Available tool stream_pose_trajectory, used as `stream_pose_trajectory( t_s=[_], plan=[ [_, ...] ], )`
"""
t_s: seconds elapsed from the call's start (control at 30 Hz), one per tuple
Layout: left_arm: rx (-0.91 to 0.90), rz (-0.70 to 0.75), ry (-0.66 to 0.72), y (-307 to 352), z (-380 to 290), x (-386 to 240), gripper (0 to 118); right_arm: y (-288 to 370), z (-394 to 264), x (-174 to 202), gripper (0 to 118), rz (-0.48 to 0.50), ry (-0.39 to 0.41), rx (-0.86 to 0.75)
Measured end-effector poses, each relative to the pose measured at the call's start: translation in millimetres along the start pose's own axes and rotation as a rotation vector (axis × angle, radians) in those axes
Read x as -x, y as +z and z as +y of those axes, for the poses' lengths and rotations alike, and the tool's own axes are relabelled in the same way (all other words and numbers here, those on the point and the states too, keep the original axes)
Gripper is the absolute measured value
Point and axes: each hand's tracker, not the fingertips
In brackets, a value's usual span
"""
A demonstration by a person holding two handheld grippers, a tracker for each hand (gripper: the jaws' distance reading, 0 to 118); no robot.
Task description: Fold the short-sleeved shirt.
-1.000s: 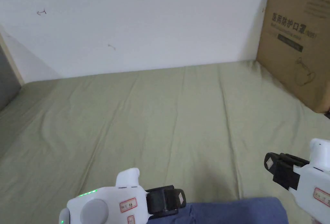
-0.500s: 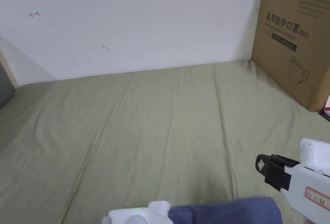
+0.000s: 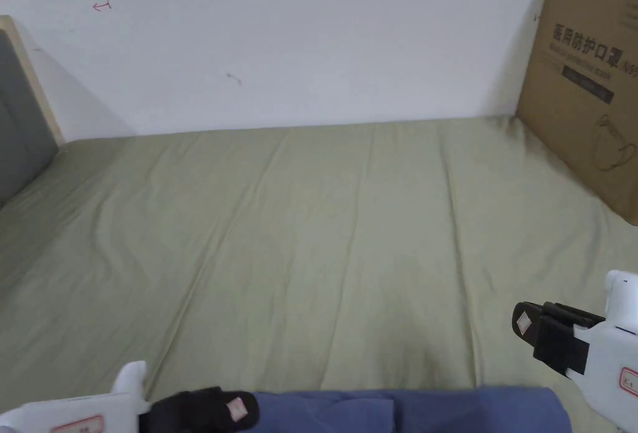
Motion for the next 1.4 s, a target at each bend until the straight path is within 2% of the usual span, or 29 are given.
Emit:
stream_pose_trajectory(
  t_s=[0.07,0.17,0.27,0.3,0.37,0.43,0.47,0.5,0.53,0.57,0.6,0.63,0.73,0.77,0.87,0.93,1.0,1.03,1.07,1.17,1.27,1.4],
  plan=[
    [-0.007,0.042,0.002,10.5,-4.1,12.5,118,-4.2,-1.6,4.8,0,0.005,0.009,0.014],
    [0.012,0.022,0.034,0.6,-3.5,38.7,118,-6.1,-4.2,10.7,0,0.008,0.007,0.021],
    [0.144,-0.074,0.201,-55.2,-3.8,70.7,118,-6.5,-4.3,14.8,0,0.022,-0.003,0.034],
    [0.156,-0.126,0.242,-70.1,-7.7,75.0,118,-6.6,-4.1,16.6,0,0.016,0.003,0.041],
    [0.097,-0.319,0.208,-79.4,3.4,96.9,118,-4.5,-3.2,18.2,0,0.009,0.008,0.047],
    [0.161,-0.434,0.281,-103.1,4.0,108.6,118,-0.5,-1.8,18.2,0,0.007,0.005,0.047],
    [0.173,-0.445,0.300,-103.1,-6.1,97.8,106,1.2,-0.7,17.8,0,0.006,0.000,0.047],
    [0.151,-0.374,0.271,-103.1,-5.0,101.3,76,2.8,0.5,16.7,0,0.005,-0.005,0.048],
    [0.158,-0.250,0.248,-106.0,-4.6,107.8,24,4.0,1.0,15.8,0,0.001,-0.010,0.048],
    [0.188,-0.070,0.203,-112.2,-7.2,113.4,6,4.7,1.0,15.1,0,-0.004,-0.013,0.048],
    [0.195,-0.063,0.164,-108.2,-8.1,121.1,7,4.8,0.7,14.5,0,-0.011,-0.015,0.049],
    [0.140,-0.241,0.167,-104.3,-2.8,105.2,7,4.6,0.6,13.8,0,-0.016,-0.017,0.049],
    [0.157,-0.097,0.152,-94.8,-2.6,87.3,7,2.0,-0.5,11.7,0,-0.021,-0.028,0.054],
    [0.140,-0.033,0.084,-85.7,-0.9,73.4,8,1.0,-0.8,11.2,0,-0.020,-0.031,0.056],
    [0.088,0.178,-0.079,-47.5,0.8,36.7,8,-0.4,-1.6,12.1,0,-0.006,-0.031,0.052],
    [0.017,0.427,-0.191,-20.0,3.1,14.0,8,-2.4,-2.7,15.1,0,0.003,-0.021,0.053],
    [-0.050,0.763,-0.353,-3.4,3.2,-9.7,8,-4.6,-5.2,18.0,0,0.017,-0.011,0.059],
    [-0.084,0.867,-0.404,3.9,1.4,-18.8,8,-5.9,-6.7,19.1,0,0.024,-0.006,0.063],
    [-0.127,0.896,-0.428,10.7,-0.2,-27.0,8,-7.0,-8.4,20.4,0,0.032,-0.003,0.065],
    [-0.149,0.834,-0.373,17.5,-0.9,-47.6,8,-8.5,-11.7,23.4,0,0.060,-0.005,0.067],
    [-0.107,0.592,-0.290,-0.1,-5.2,-74.9,8,-9.4,-12.9,24.2,0,0.080,-0.019,0.069],
    [0.021,0.351,-0.236,-53.2,-12.2,-104.6,8,-6.1,-12.5,21.5,0,0.093,-0.031,0.062]
  ],
)
